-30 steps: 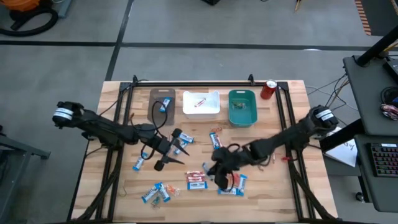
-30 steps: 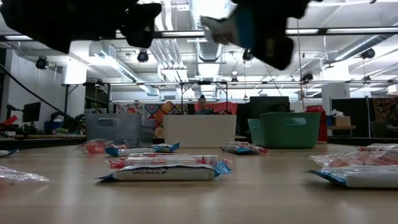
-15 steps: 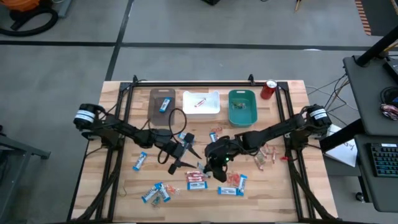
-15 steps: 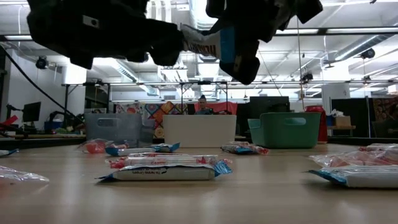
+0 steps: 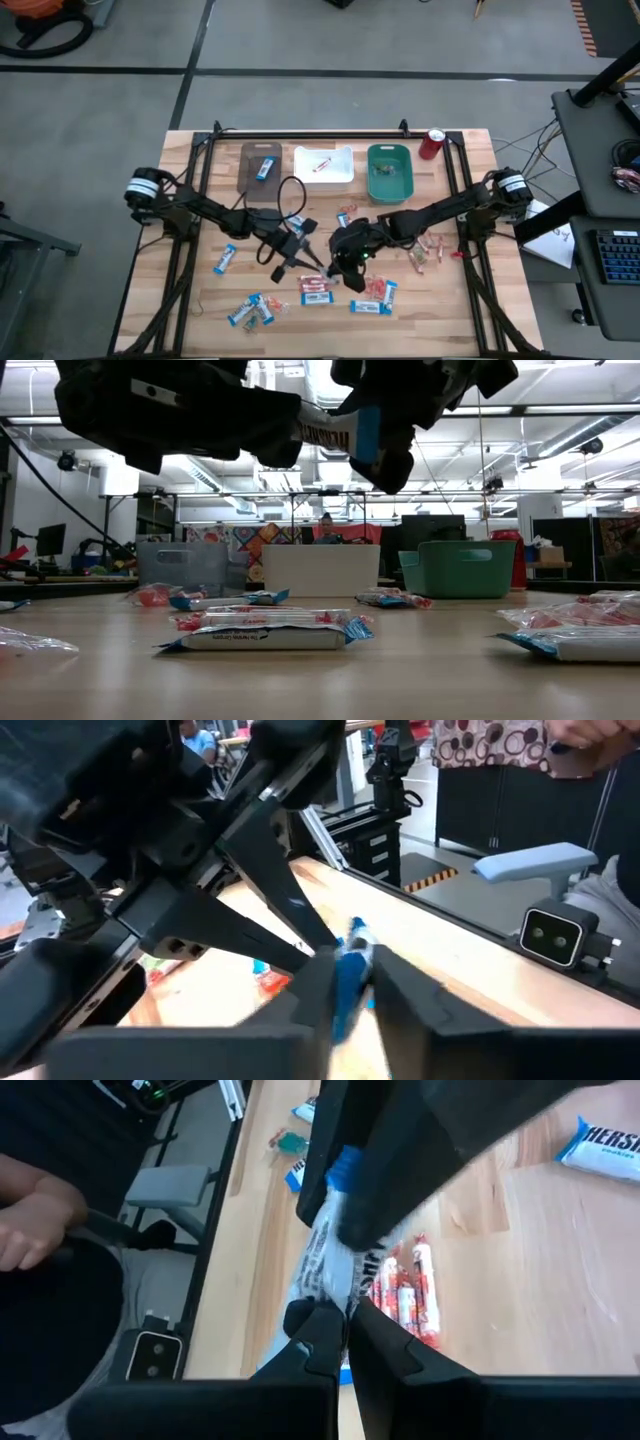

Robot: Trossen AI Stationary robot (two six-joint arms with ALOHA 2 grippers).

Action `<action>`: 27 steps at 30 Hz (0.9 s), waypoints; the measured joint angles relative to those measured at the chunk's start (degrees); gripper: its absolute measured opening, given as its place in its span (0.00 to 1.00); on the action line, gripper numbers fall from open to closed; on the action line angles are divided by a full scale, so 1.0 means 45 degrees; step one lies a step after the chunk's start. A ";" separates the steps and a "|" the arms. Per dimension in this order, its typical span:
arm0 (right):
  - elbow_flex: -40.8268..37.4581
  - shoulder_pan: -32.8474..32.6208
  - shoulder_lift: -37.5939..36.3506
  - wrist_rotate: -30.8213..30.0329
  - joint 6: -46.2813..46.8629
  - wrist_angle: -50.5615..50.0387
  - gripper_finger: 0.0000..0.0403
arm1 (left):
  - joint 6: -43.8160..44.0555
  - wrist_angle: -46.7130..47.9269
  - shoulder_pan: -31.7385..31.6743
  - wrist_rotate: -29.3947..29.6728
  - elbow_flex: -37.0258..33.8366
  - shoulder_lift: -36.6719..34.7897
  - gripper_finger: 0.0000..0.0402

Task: Sort candy
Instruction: Put the white chocolate into the gray bin

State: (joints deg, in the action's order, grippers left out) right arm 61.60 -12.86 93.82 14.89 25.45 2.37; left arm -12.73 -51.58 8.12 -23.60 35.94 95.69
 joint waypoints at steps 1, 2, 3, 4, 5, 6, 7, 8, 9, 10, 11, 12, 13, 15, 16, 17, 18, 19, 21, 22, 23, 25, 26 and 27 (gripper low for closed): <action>0.0000 0.0025 0.0000 -0.0005 -0.0068 0.0002 0.02 | 0.0043 0.0055 -0.0005 0.0000 -0.0009 -0.0055 0.04; 0.0000 0.0034 0.0000 -0.0004 -0.0114 0.0015 0.03 | 0.0085 0.0113 -0.0013 0.0000 -0.0009 -0.0112 0.03; 0.0000 0.0050 0.0000 -0.0072 -0.0120 0.0011 0.03 | 0.0092 0.0221 -0.0018 0.0005 -0.0009 -0.0176 0.03; 0.0000 0.0061 0.0000 -0.0294 -0.0123 -0.0003 0.04 | 0.0091 0.0374 -0.0027 0.0022 -0.0009 -0.0253 0.03; 0.0000 0.0058 0.0000 -0.0569 -0.0125 -0.0007 0.05 | 0.0087 0.0528 -0.0044 0.0035 -0.0017 -0.0345 0.03; 0.0000 0.0058 -0.0007 -0.0765 -0.0128 -0.0015 0.06 | 0.0087 0.0773 -0.0058 0.0055 -0.0019 -0.0464 0.02; 0.0000 0.0078 -0.0017 -0.0852 -0.0125 -0.0002 0.08 | 0.0092 0.1080 -0.0076 0.0082 -0.0019 -0.0631 0.02; 0.0000 0.0100 -0.0050 -0.0888 -0.0125 0.0011 0.09 | 0.0092 0.1491 -0.0094 0.0124 -0.0019 -0.0868 0.01; 0.0000 0.0127 -0.0065 -0.0954 -0.0130 0.0015 0.11 | 0.0092 0.1950 -0.0118 0.0222 -0.0019 -0.1140 0.01; 0.0000 0.0162 -0.0125 -0.1002 -0.0137 0.0019 0.13 | 0.0087 0.2414 -0.0116 0.0427 -0.0019 -0.1412 0.01; 0.0000 0.0200 -0.0173 -0.1051 -0.0135 0.0014 0.15 | 0.0091 0.3026 -0.0116 0.0757 -0.0019 -0.1764 0.01; 0.0000 0.0242 -0.0229 -0.1142 -0.0125 0.0015 0.17 | 0.0096 0.3659 -0.0116 0.1099 -0.0019 -0.2129 0.01; 0.0000 0.0284 -0.0294 -0.1297 -0.0125 -0.0044 0.20 | 0.0095 0.4282 -0.0116 0.1467 -0.0019 -0.2500 0.01; 0.0000 0.0360 -0.0484 -0.1979 -0.0119 -0.0416 0.24 | 0.0017 0.5901 -0.0116 0.2340 -0.0019 -0.3339 0.01; 0.0000 0.0397 -0.0583 -0.2445 -0.0115 -0.0597 0.26 | -0.0029 0.6785 -0.0118 0.2818 -0.0019 -0.3776 0.01; 0.0000 0.0436 -0.0687 -0.2931 -0.0114 -0.0804 0.27 | -0.0059 0.7840 -0.0141 0.3253 -0.0019 -0.4265 0.01; 0.0000 0.0451 -0.0802 -0.3418 -0.0072 -0.1078 0.29 | -0.0056 0.8903 -0.0182 0.3736 -0.0017 -0.4769 0.01; 0.0000 0.0459 -0.0861 -0.3979 0.0050 -0.1220 0.30 | 0.0015 1.0087 -0.0204 0.4334 0.0033 -0.5293 0.01; 0.0000 0.0461 -0.0972 -0.4902 0.0108 -0.1208 0.32 | 0.0570 1.2510 -0.0255 0.5861 0.0361 -0.6294 0.01; 0.0000 0.0456 -0.0998 -0.5157 0.0090 -0.1146 0.33 | 0.0976 1.3619 -0.0293 0.6742 0.0600 -0.6721 0.01; 0.0000 0.0456 -0.1015 -0.5346 0.0026 -0.1001 0.34 | 0.1364 1.4639 -0.0363 0.7695 0.0895 -0.7129 0.01; 0.0000 0.0452 -0.1015 -0.5474 -0.0151 -0.0783 0.35 | 0.2003 1.6547 -0.0559 0.9722 0.1523 -0.7727 0.01; 0.0000 0.0451 -0.1015 -0.5571 -0.0220 -0.0689 0.35 | 0.2156 1.7395 -0.0749 1.0594 0.1820 -0.7926 0.01; 0.0000 0.0451 -0.1015 -0.5665 -0.0299 -0.0637 0.36 | 0.2231 1.8210 -0.1020 1.1238 0.2069 -0.8055 0.01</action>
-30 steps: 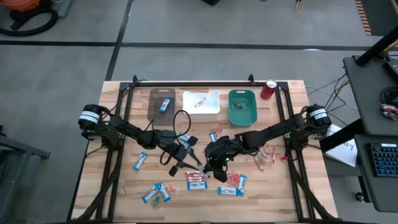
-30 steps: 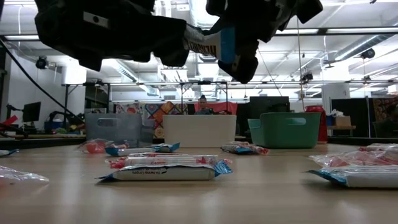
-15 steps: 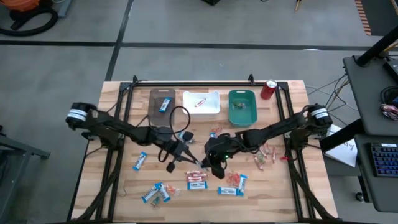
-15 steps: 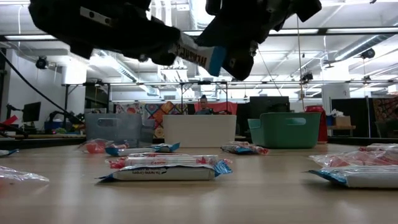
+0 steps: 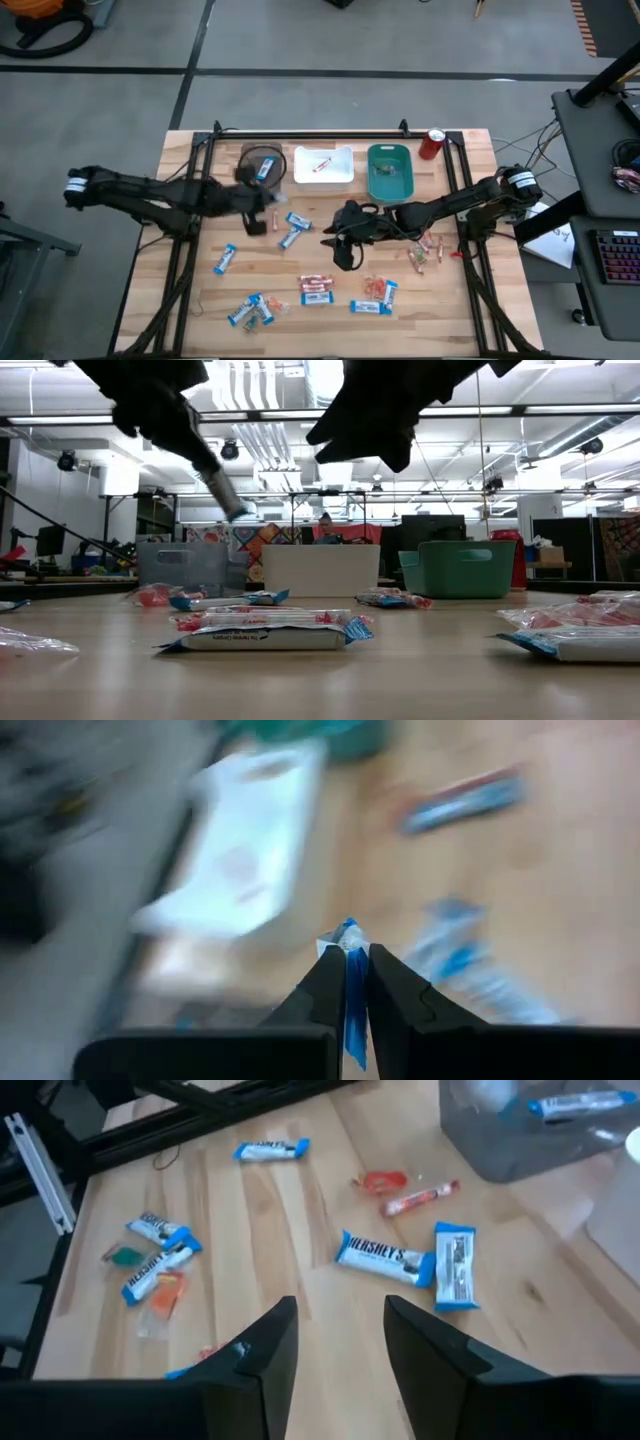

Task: Sort candy
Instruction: Put the white chocolate into the gray bin, then put the transparent candy into the green bin

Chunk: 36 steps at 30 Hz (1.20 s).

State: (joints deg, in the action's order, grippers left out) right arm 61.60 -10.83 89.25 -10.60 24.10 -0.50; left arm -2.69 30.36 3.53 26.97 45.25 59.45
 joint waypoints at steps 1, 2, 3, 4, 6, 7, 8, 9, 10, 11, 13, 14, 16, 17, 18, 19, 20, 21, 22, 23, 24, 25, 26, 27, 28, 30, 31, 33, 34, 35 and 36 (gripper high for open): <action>0.0000 -0.0005 0.0000 -0.0048 -0.0114 0.0026 0.36 | 0.0032 0.0826 -0.0387 0.0374 0.0192 -0.0066 0.01; 0.0000 0.0000 0.0000 -0.0118 -0.0166 0.0085 0.36 | 0.0039 0.1454 -0.0873 0.0497 0.0353 -0.0084 0.01; 0.0000 0.0000 0.0000 -0.0194 -0.0174 0.0145 0.36 | 0.0044 0.1798 -0.1449 0.0459 0.0473 -0.0083 0.01; 0.0000 0.0000 0.0005 -0.0297 -0.0176 0.0183 0.35 | 0.0030 0.1987 -0.2069 0.0310 0.0553 -0.0062 0.01; 0.0000 0.0000 0.0005 -0.0334 -0.0176 0.0249 0.35 | -0.0285 0.2076 -0.3432 -0.0266 0.0567 0.0089 0.01; 0.0000 0.0000 0.0005 -0.0334 -0.0181 0.0254 0.34 | -0.0552 0.1991 -0.4084 -0.0517 0.0525 0.0248 0.01; 0.0000 0.0000 0.0005 -0.0338 -0.0180 0.0245 0.34 | -0.0822 0.1890 -0.4692 -0.0747 0.0495 0.0426 0.01; 0.0000 0.0000 0.0008 -0.0334 -0.0176 0.0244 0.34 | -0.1036 0.1795 -0.5301 -0.0876 0.0483 0.0617 0.01; 0.0000 0.0000 0.0015 -0.0334 -0.0176 0.0233 0.33 | -0.1212 0.1611 -0.5842 -0.0887 0.0481 0.0824 0.02; 0.0000 0.0000 0.0015 -0.0334 -0.0176 0.0229 0.33 | -0.1381 0.1393 -0.6347 -0.0895 0.0486 0.1035 0.03; 0.0000 0.0000 0.0015 -0.0334 -0.0175 0.0225 0.33 | -0.1605 0.1205 -0.7188 -0.0902 0.0486 0.1530 0.05; 0.0000 0.0000 0.0015 -0.0334 -0.0171 0.0229 0.33 | -0.1656 0.1177 -0.7517 -0.0938 0.0492 0.1772 0.06; 0.0000 0.0000 0.0019 -0.0334 -0.0171 0.0224 0.33 | -0.1902 0.1128 -0.7988 -0.1228 0.0580 0.2219 0.10; 0.0000 -0.0002 0.0019 -0.0334 -0.0171 0.0224 0.33 | -0.2005 0.1052 -0.8113 -0.1333 0.0601 0.2395 0.12; 0.0000 -0.0005 0.0019 -0.0333 -0.0171 0.0222 0.34 | -0.2115 0.0956 -0.8182 -0.1487 0.0603 0.2551 0.14; 0.0000 -0.0001 0.0019 -0.0334 -0.0171 0.0198 0.34 | -0.2193 0.0841 -0.8194 -0.1562 0.0603 0.2687 0.16; 0.0000 0.0000 0.0019 -0.0334 -0.0171 0.0178 0.34 | -0.2234 0.0763 -0.8194 -0.1564 0.0603 0.2802 0.18; 0.0000 0.0000 0.0024 -0.0330 -0.0171 0.0171 0.35 | -0.2273 0.0734 -0.8189 -0.1571 0.0603 0.2888 0.19; 0.0000 0.0000 0.0024 -0.0334 -0.0173 0.0171 0.35 | -0.2289 0.0724 -0.8170 -0.1567 0.0603 0.2932 0.21; 0.0000 0.0000 0.0024 -0.0332 -0.0172 0.0166 0.35 | -0.2284 0.0716 -0.8129 -0.1567 0.0603 0.2952 0.23; 0.0000 0.0000 0.0024 -0.0334 -0.0171 0.0164 0.35 | -0.2254 0.0716 -0.8096 -0.1567 0.0603 0.2956 0.24; 0.0000 0.0000 0.0024 -0.0331 -0.0171 0.0159 0.35 | -0.2153 0.0730 -0.8068 -0.1567 0.0603 0.2921 0.25; 0.0000 0.0000 0.0024 -0.0329 -0.0171 0.0118 0.35 | -0.1989 0.0744 -0.8014 -0.1570 0.0603 0.2869 0.26; 0.0000 0.0000 0.0024 -0.0327 -0.0169 0.0059 0.35 | -0.1737 0.0732 -0.7924 -0.1576 0.0603 0.2775 0.27; 0.0000 0.0000 0.0024 -0.0324 -0.0146 0.0007 0.34 | -0.1473 0.0730 -0.7822 -0.1640 0.0603 0.2630 0.28; 0.0000 0.0000 0.0024 -0.0318 0.0108 -0.0210 0.34 | -0.0903 0.0712 -0.7531 -0.2224 0.0603 0.2271 0.28; 0.0000 0.0000 0.0019 -0.0309 0.0311 -0.0417 0.33 | -0.0644 0.0640 -0.7331 -0.2657 0.0603 0.2086 0.29; 0.0000 0.0000 0.0019 -0.0304 0.0793 -0.1009 0.33 | -0.0219 0.0114 -0.6830 -0.3649 0.0492 0.1646 0.28; 0.0000 0.0000 0.0019 -0.0294 0.1041 -0.1342 0.32 | -0.0107 -0.0254 -0.6532 -0.4107 0.0376 0.1407 0.28; 0.0000 0.0000 0.0019 -0.0287 0.1250 -0.1699 0.32 | -0.0037 -0.0701 -0.6188 -0.4452 0.0227 0.1176 0.28; 0.0000 0.0000 0.0019 -0.0288 0.1536 -0.2046 0.32 | -0.0004 -0.1195 -0.5848 -0.4700 0.0054 0.0948 0.27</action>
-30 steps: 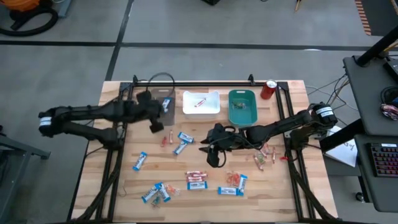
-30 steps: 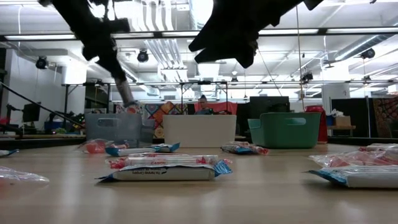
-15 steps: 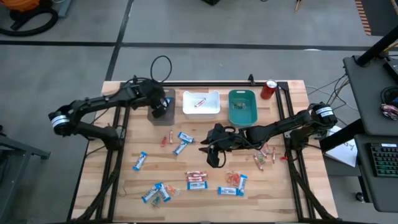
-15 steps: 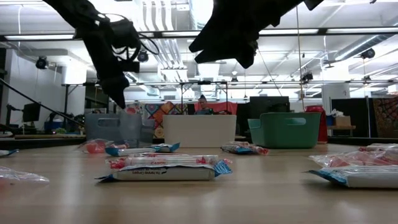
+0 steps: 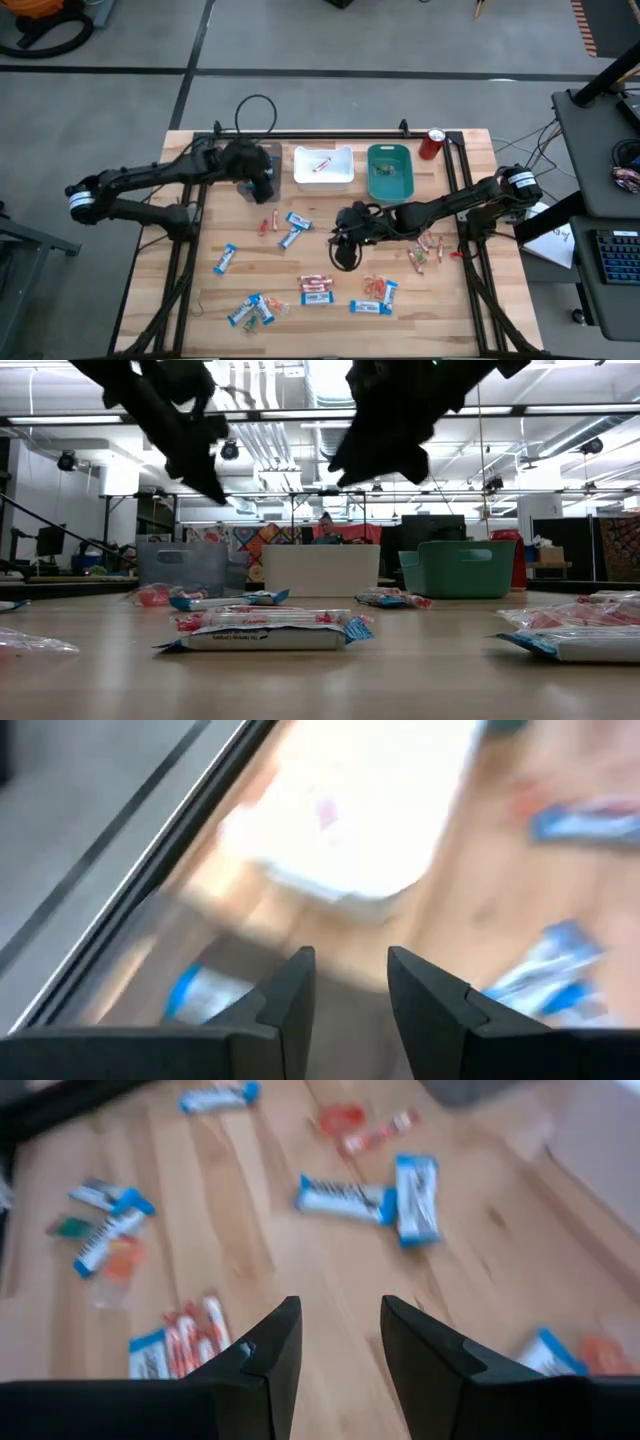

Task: Sort candy
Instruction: Put the transparent candy into the green bin

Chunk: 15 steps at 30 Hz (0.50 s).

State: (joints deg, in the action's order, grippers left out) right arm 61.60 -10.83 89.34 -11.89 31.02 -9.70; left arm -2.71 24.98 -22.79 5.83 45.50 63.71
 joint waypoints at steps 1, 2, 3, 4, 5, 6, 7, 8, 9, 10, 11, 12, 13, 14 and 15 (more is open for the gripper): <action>0.0000 0.0000 0.0000 -0.0001 0.0323 -0.0334 0.32 | 0.0045 -0.0456 0.0344 -0.0143 -0.0187 -0.0210 0.27; 0.0000 0.0000 0.0000 0.0001 0.0640 -0.0664 0.32 | 0.0079 -0.0787 0.0712 -0.0175 -0.0343 -0.0418 0.27; 0.0000 0.0000 0.0000 0.0005 0.0959 -0.0981 0.32 | 0.0159 -0.1090 0.1071 -0.0176 -0.0462 -0.0598 0.26; 0.0000 0.0000 0.0000 0.0012 0.1232 -0.1259 0.32 | 0.0219 -0.1391 0.1397 -0.0180 -0.0530 -0.0754 0.26; 0.0000 0.0000 -0.0002 0.0044 0.1425 -0.1487 0.32 | 0.0339 -0.1532 0.1708 -0.0184 -0.0565 -0.0877 0.26; 0.0000 0.0000 -0.0006 0.0126 0.1615 -0.1713 0.32 | 0.0438 -0.1574 0.1996 -0.0180 -0.0586 -0.0973 0.26; 0.0000 0.0000 -0.0015 0.0281 0.1844 -0.1952 0.32 | 0.0514 -0.1645 0.2288 -0.0180 -0.0599 -0.1042 0.26; 0.0000 0.0000 -0.0019 0.0433 0.2013 -0.2230 0.32 | 0.0534 -0.1789 0.2575 -0.0178 -0.0614 -0.1089 0.26; 0.0000 0.0000 -0.0019 0.0549 0.2255 -0.2538 0.32 | 0.0539 -0.1886 0.2849 -0.0172 -0.0619 -0.1128 0.25; 0.0000 0.0000 -0.0019 0.0631 0.2523 -0.2893 0.32 | 0.0541 -0.1966 0.3108 -0.0173 -0.0627 -0.1160 0.25; 0.0005 0.0000 -0.0019 0.0645 0.2813 -0.3342 0.32 | 0.0553 -0.2054 0.3358 -0.0175 -0.0632 -0.1174 0.25; 0.0005 0.0000 -0.0019 0.0649 0.3114 -0.3902 0.32 | 0.0595 -0.2136 0.3584 -0.0175 -0.0632 -0.1183 0.25; 0.0005 0.0000 -0.0019 0.0664 0.3415 -0.4518 0.32 | 0.0637 -0.2154 0.3786 -0.0175 -0.0632 -0.1183 0.25; 0.0005 0.0016 -0.0019 0.0681 0.3693 -0.5246 0.31 | 0.0675 -0.2156 0.3955 -0.0166 -0.0637 -0.1183 0.25; 0.0005 0.0020 -0.0019 0.0688 0.3996 -0.6083 0.31 | 0.0724 -0.2172 0.4108 -0.0135 -0.0637 -0.1179 0.25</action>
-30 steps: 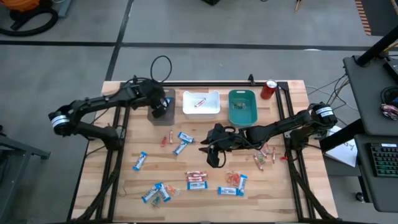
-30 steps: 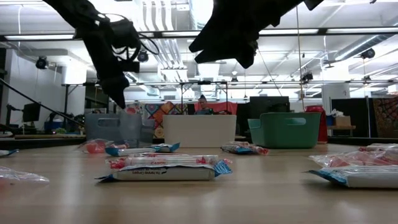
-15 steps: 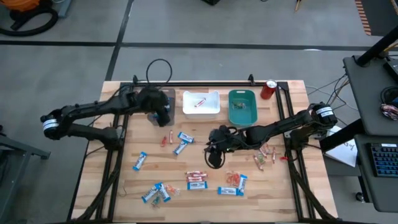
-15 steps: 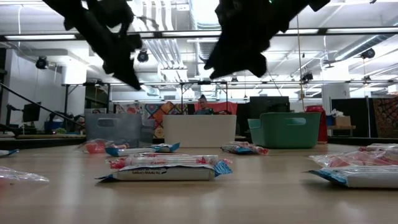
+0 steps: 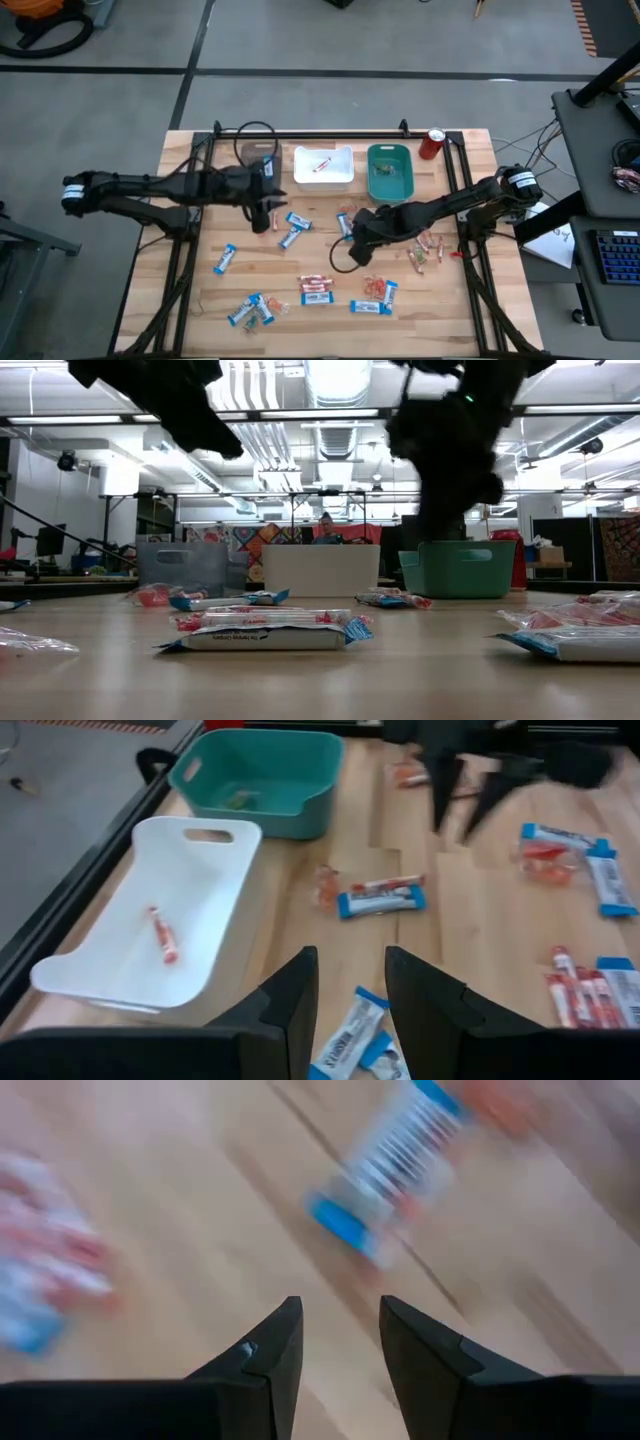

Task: Sort candy
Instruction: Put the transparent candy into the green bin

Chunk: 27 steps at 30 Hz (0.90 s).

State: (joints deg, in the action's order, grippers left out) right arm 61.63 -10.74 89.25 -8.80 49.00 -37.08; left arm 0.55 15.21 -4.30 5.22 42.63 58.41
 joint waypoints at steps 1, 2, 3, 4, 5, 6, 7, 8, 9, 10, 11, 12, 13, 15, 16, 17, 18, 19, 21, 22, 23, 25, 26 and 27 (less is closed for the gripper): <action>0.0000 0.0004 0.0000 0.0001 0.0302 -0.0922 0.31 | 0.0006 -0.0032 0.0128 0.0007 0.0000 0.0014 0.25; 0.0000 0.0004 0.0000 0.0000 0.0630 -0.1873 0.31 | 0.0007 -0.0050 0.0228 0.0013 0.0000 0.0040 0.25; 0.0000 0.0004 0.0005 0.0006 0.0970 -0.2880 0.31 | 0.0007 -0.0053 0.0300 0.0013 0.0000 0.0077 0.25; 0.0000 0.0004 0.0007 0.0041 0.1313 -0.3910 0.31 | 0.0007 -0.0077 0.0355 0.0018 0.0000 0.0115 0.25; 0.0000 0.0004 0.0010 0.0053 0.1699 -0.4936 0.31 | 0.0007 -0.0107 0.0370 0.0013 -0.0004 0.0152 0.25; 0.0000 0.0006 0.0015 0.0053 0.2128 -0.5916 0.31 | 0.0007 -0.0149 0.0370 0.0018 -0.0005 0.0193 0.25; -0.0003 0.0029 0.0015 0.0050 0.2580 -0.6779 0.31 | 0.0007 -0.0199 0.0366 0.0037 -0.0003 0.0227 0.25; -0.0016 0.0051 0.0015 0.0062 0.2993 -0.7503 0.31 | 0.0006 -0.0225 0.0366 0.0057 -0.0005 0.0261 0.25; -0.0043 0.0064 0.0015 0.0058 0.3342 -0.8051 0.31 | -0.0008 -0.0284 0.0366 0.0066 -0.0005 0.0293 0.25; -0.0084 0.0067 0.0015 0.0055 0.3577 -0.8412 0.31 | -0.0078 -0.0350 0.0366 0.0066 -0.0005 0.0314 0.25; -0.0168 0.0070 0.0015 0.0055 0.3648 -0.8604 0.31 | -0.0132 -0.0396 0.0366 0.0066 -0.0005 0.0334 0.25; -0.0265 0.0082 0.0014 0.0062 0.3667 -0.8653 0.31 | -0.0212 -0.0446 0.0366 0.0066 -0.0005 0.0357 0.25; -0.0366 0.0097 0.0010 0.0123 0.3686 -0.8602 0.31 | -0.0274 -0.0523 0.0366 0.0066 -0.0005 0.0387 0.25; -0.0610 0.0218 0.0000 0.0323 0.3798 -0.8519 0.31 | -0.0328 -0.0650 0.0366 0.0066 -0.0005 0.0462 0.25; -0.0763 0.0288 0.0000 0.0340 0.3812 -0.8460 0.31 | -0.0333 -0.0693 0.0366 0.0066 -0.0005 0.0508 0.25; -0.0914 0.0365 0.0000 0.0335 0.3808 -0.8320 0.31 | -0.0333 -0.0706 0.0366 0.0066 -0.0005 0.0550 0.25; -0.1047 0.0453 0.0000 0.0364 0.3798 -0.8231 0.31 | -0.0344 -0.0706 0.0366 0.0066 -0.0005 0.0603 0.25; -0.1170 0.0543 0.0000 0.0389 0.3785 -0.8233 0.31 | -0.0402 -0.0706 0.0362 0.0066 -0.0005 0.0651 0.25; -0.1393 0.0712 -0.0005 0.0532 0.3754 -0.8248 0.31 | -0.0549 -0.0706 0.0361 0.0066 -0.0005 0.0746 0.25; -0.1496 0.0788 -0.0005 0.0601 0.3662 -0.8203 0.31 | -0.0594 -0.0706 0.0361 0.0066 -0.0005 0.0788 0.25; -0.1600 0.0854 -0.0005 0.0624 0.3644 -0.8188 0.31 | -0.0641 -0.0712 0.0361 0.0066 -0.0005 0.0836 0.25; -0.1812 0.0990 -0.0005 0.0666 0.3627 -0.8155 0.31 | -0.0664 -0.0711 0.0361 0.0066 -0.0005 0.0919 0.25; -0.1926 0.1039 -0.0005 0.0747 0.3556 -0.8060 0.31 | -0.0668 -0.0711 0.0361 0.0066 -0.0005 0.0958 0.25; -0.2029 0.1076 -0.0005 0.0853 0.3513 -0.7949 0.31 | -0.0668 -0.0711 0.0361 0.0066 -0.0005 0.1001 0.25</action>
State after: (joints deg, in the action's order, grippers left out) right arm 52.49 -5.90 89.23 -4.96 64.81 -72.85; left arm -2.46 12.01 -2.68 5.52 42.61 62.91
